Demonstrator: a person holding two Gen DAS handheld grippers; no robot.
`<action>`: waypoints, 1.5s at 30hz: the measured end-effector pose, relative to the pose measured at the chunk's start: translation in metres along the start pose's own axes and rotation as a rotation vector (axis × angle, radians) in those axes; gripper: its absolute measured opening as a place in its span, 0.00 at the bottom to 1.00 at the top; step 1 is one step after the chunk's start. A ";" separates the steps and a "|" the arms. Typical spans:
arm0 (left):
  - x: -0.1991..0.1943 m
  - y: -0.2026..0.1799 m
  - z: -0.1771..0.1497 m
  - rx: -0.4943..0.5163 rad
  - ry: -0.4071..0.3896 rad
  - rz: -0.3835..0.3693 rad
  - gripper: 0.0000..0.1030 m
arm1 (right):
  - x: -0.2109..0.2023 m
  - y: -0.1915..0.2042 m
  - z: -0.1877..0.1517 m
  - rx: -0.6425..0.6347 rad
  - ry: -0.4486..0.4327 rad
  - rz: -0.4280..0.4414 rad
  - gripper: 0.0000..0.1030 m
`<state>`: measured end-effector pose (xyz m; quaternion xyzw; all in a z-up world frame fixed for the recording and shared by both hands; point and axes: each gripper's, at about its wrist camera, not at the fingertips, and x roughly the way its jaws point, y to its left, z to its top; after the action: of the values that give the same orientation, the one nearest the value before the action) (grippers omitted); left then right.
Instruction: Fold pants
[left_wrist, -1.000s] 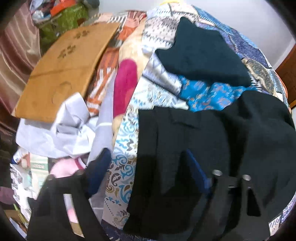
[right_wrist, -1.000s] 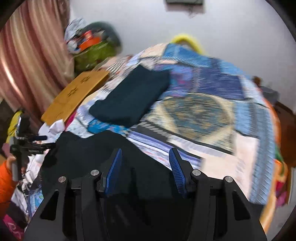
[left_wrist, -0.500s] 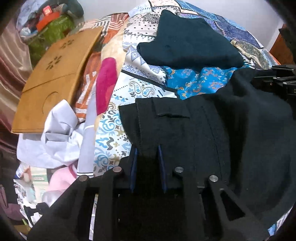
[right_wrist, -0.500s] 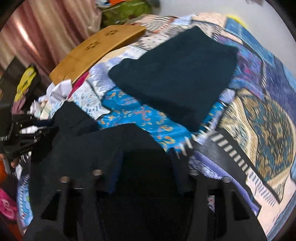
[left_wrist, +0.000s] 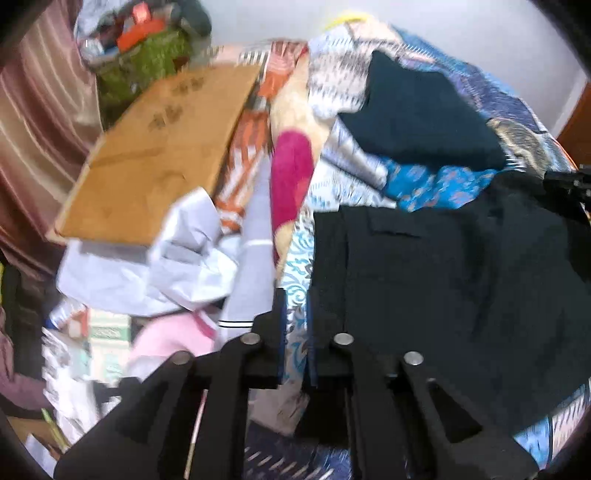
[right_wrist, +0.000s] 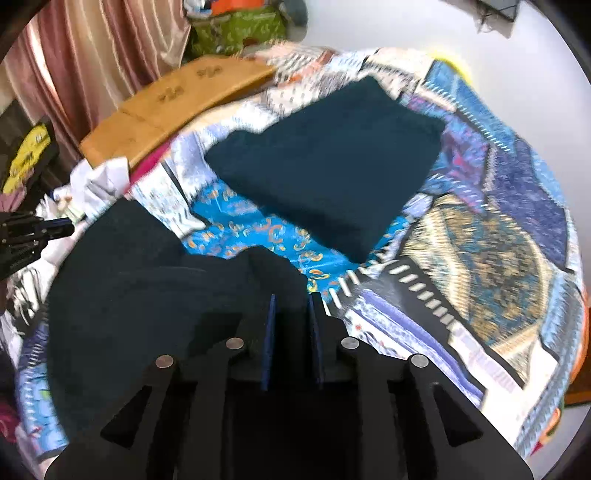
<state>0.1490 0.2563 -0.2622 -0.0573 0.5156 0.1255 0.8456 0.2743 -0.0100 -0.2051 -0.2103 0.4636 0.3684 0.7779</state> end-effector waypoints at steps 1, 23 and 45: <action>-0.013 -0.001 -0.002 0.015 -0.018 -0.007 0.25 | -0.020 0.002 -0.003 -0.010 -0.030 0.003 0.17; -0.015 -0.084 -0.082 0.289 0.058 -0.025 0.71 | -0.073 0.069 -0.122 -0.057 -0.014 0.039 0.47; -0.038 -0.089 -0.051 0.178 -0.138 0.021 0.19 | -0.059 0.108 -0.104 -0.138 -0.092 0.144 0.04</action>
<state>0.1124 0.1533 -0.2548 0.0321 0.4660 0.0915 0.8794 0.1144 -0.0327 -0.2017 -0.2124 0.4146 0.4637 0.7536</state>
